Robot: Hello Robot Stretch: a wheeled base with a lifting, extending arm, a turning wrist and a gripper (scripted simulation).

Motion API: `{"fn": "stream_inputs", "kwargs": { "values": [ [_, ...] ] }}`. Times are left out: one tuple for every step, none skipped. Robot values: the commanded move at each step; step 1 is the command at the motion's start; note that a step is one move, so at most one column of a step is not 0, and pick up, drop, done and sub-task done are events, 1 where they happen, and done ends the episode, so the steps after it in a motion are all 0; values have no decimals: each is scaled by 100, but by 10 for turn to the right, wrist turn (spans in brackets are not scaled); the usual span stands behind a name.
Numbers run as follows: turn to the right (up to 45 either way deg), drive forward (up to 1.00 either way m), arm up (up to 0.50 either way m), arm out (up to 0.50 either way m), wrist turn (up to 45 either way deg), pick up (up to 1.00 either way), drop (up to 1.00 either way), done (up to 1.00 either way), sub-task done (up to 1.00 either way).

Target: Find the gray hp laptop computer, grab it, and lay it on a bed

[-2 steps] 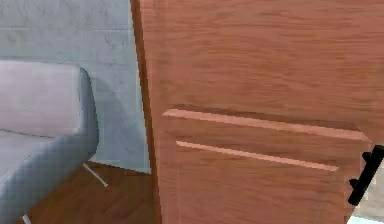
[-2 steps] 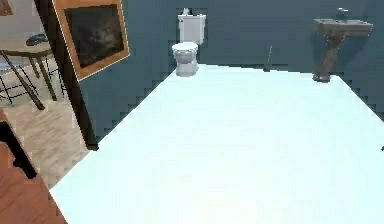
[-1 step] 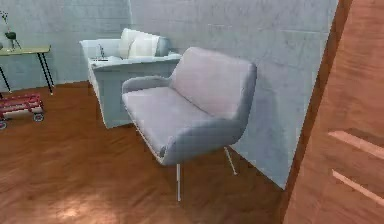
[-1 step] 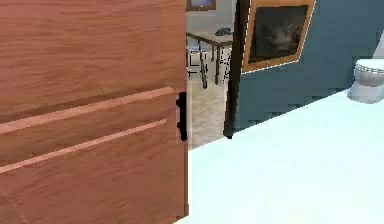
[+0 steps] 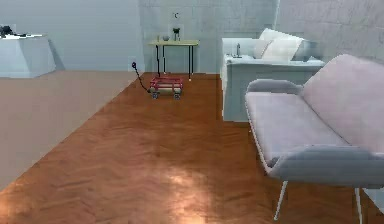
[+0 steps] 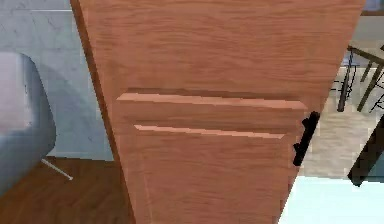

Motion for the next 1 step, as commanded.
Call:
{"fn": "stream_inputs", "kwargs": {
  "values": [
    [0, 100, 0, 0, 0, 0, 0, 0, 0]
  ]
}}
